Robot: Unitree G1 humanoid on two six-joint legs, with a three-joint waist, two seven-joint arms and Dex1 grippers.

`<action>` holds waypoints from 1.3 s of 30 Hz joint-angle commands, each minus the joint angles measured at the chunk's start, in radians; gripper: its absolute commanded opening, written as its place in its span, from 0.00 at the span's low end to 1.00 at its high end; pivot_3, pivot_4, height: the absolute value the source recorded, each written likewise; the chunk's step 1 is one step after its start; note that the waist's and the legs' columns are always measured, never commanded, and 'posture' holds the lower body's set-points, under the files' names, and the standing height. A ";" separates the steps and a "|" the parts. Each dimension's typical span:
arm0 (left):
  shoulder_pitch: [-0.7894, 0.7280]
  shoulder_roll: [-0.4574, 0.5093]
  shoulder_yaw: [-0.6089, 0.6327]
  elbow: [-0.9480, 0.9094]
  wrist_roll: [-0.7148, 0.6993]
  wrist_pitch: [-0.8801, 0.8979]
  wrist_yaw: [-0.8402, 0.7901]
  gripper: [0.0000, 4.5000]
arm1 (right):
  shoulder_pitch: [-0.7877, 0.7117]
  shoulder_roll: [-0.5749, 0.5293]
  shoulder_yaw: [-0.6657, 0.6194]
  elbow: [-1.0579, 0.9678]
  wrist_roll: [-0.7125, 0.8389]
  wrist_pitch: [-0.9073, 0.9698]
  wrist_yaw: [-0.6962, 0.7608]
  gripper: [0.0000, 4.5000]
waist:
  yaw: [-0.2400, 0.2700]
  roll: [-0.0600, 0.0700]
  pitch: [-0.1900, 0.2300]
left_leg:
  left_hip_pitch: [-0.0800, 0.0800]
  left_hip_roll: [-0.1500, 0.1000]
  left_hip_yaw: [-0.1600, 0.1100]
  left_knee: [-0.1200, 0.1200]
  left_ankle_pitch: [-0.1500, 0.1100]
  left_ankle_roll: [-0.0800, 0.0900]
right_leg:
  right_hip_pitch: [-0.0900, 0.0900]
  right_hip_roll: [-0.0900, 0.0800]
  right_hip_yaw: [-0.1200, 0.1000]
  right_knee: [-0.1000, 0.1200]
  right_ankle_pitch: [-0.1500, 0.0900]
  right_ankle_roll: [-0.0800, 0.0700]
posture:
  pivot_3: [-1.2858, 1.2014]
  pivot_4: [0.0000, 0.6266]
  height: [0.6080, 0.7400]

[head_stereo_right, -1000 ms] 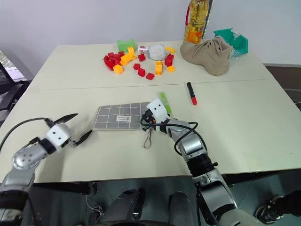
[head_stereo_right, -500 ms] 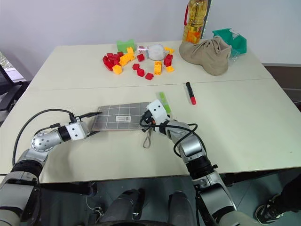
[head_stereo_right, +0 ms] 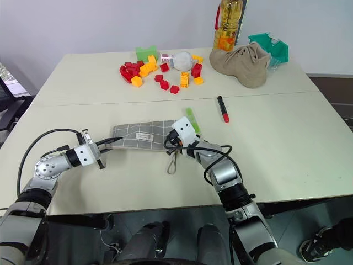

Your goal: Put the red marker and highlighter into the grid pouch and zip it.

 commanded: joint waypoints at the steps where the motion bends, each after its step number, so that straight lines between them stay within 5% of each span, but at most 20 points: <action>1: 0.085 -0.007 0.050 -0.195 -0.096 0.225 0.033 0.00 | -0.050 -0.054 -0.079 -0.098 0.060 0.005 0.056 0.20 | 0.000 0.000 0.000 | 0.000 0.000 0.000 0.000 0.000 0.000 | 0.000 0.000 0.000 0.000 0.000 0.000 | 0.52 0.24 1.00; 8: 0.299 -0.056 0.177 -0.651 -0.171 0.624 0.267 0.00 | -0.085 -0.149 -0.174 -0.195 0.135 0.062 0.104 0.99 | -0.013 0.000 0.000 | -0.001 0.001 0.000 -0.001 0.000 0.000 | 0.000 0.001 0.005 0.001 0.000 0.000 | 0.52 0.24 1.00; 15: 0.389 -0.120 0.174 -0.863 -0.105 0.799 0.387 0.00 | -0.069 -0.126 -0.167 -0.222 0.172 0.149 0.078 0.99 | -0.017 0.000 0.000 | -0.001 0.001 0.002 -0.001 0.000 0.000 | -0.001 0.002 0.007 0.001 0.000 0.000 | 0.52 0.24 1.00; 24: 0.397 -0.152 0.157 -0.911 -0.044 0.819 0.406 0.00 | -0.111 -0.009 -0.133 -0.148 0.154 0.194 -0.040 0.99 | -0.015 0.000 0.000 | -0.001 0.001 0.005 -0.001 0.000 0.000 | -0.002 0.002 0.010 0.001 0.000 0.000 | 0.52 0.24 1.00; 27: 0.395 -0.153 0.159 -0.909 -0.034 0.815 0.402 0.00 | -0.124 0.011 -0.135 -0.128 0.159 0.198 -0.046 0.80 | -0.015 0.000 0.000 | -0.001 0.001 0.005 -0.002 0.000 0.000 | -0.003 0.002 0.010 0.001 0.000 0.000 | 0.52 0.24 1.00; 34: 0.379 -0.159 0.158 -0.899 -0.008 0.809 0.409 0.00 | -0.141 0.023 -0.109 -0.130 0.152 0.186 -0.036 0.01 | -0.015 0.000 0.000 | -0.001 0.001 0.006 -0.002 0.000 0.000 | -0.003 0.002 0.011 0.001 0.000 0.000 | 0.52 0.24 1.00; 39: 0.365 -0.173 0.146 -0.900 0.016 0.821 0.424 0.00 | -0.136 -0.022 0.030 -0.191 0.071 0.164 -0.001 0.01 | -0.016 0.000 0.000 | -0.001 0.001 0.007 -0.002 0.000 0.000 | -0.004 0.002 0.012 0.001 0.000 0.000 | 0.52 0.24 1.00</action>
